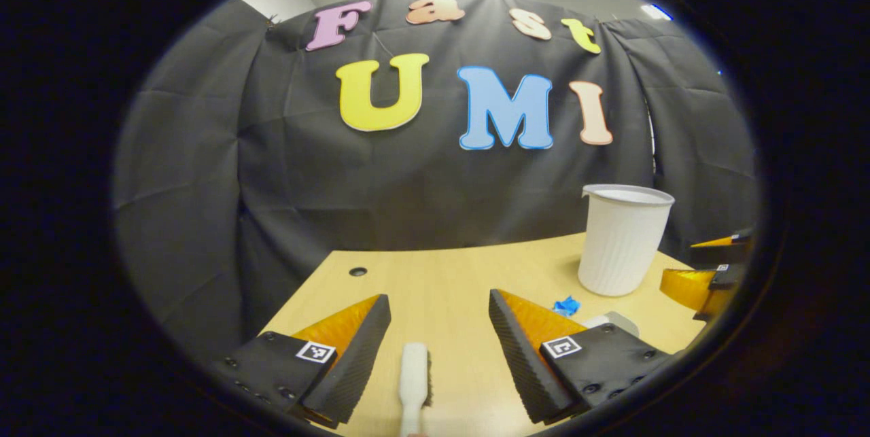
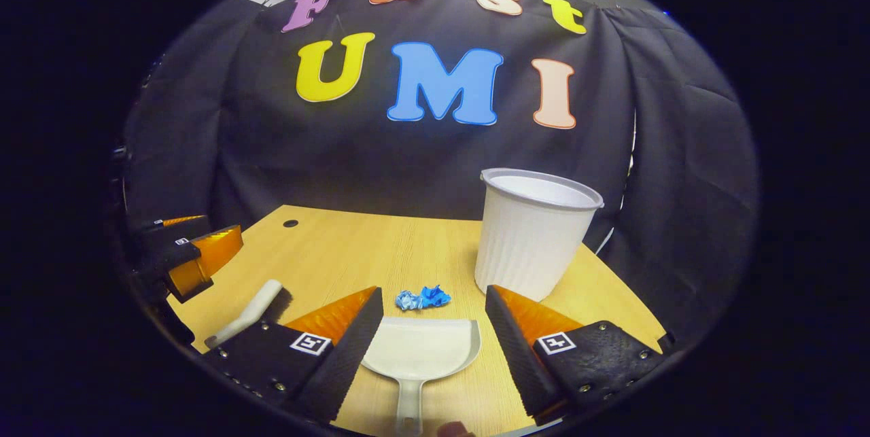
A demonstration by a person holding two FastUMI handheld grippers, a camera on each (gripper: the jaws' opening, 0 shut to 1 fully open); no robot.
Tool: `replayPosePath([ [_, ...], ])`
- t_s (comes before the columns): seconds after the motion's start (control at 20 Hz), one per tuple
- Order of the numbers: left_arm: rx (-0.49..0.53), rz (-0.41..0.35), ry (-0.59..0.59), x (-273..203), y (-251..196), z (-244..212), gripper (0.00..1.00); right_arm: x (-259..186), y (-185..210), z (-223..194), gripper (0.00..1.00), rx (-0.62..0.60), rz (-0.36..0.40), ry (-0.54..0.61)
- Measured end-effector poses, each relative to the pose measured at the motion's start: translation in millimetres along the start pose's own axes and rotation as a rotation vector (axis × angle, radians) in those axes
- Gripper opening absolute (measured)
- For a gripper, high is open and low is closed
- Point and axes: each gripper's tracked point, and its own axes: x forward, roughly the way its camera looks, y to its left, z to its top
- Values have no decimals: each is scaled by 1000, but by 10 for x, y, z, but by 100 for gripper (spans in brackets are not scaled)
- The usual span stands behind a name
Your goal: Pick up the small broom and dustpan from the desktop, sweep the trash into the dustpan with the broom, and then empty the trash into the garbage bin.
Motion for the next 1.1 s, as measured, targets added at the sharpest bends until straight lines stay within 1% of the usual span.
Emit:
replayPosePath([
  [0.05,-4,-1,31,6,4,-91,91,21,6,-49,95,3,6,22],
  [0.1,-9,1,58,24,23,-185,95,48,16,-119,95,7,15,48],
  [0.15,-15,3,85,31,46,-278,95,61,21,-176,95,10,21,71],
  [0.2,-18,6,114,29,62,-348,99,73,35,-250,95,12,29,94],
  [0.25,-21,5,143,36,77,-431,95,85,35,-309,95,13,34,120],
  [0.4,-26,-5,229,48,90,-692,95,122,42,-477,95,11,47,188],
  [0.5,-26,-15,295,70,97,-878,95,129,84,-597,95,10,61,238],
  [0.55,-27,-16,330,62,105,-975,99,113,111,-673,95,15,67,260],
  [0.65,-20,-11,391,40,145,-1164,99,103,127,-769,95,28,71,298],
  [0.7,-13,-6,417,54,168,-1245,95,101,131,-818,95,32,70,319],
  [0.75,-5,-1,438,53,194,-1303,95,107,138,-888,95,36,69,339],
  [0.8,4,0,466,51,210,-1375,99,111,135,-935,95,40,67,359],
  [0.85,13,4,493,44,238,-1445,95,129,137,-997,95,44,69,381],
  [0.95,20,-3,543,70,225,-1591,95,130,145,-1109,95,56,71,429],
  [1.0,22,-8,566,57,234,-1672,99,117,156,-1170,95,65,73,453],
  [1.05,29,-10,584,52,251,-1733,99,113,171,-1215,95,76,78,477],
  [1.1,38,-12,602,39,279,-1776,96,102,175,-1261,95,88,81,502],
])
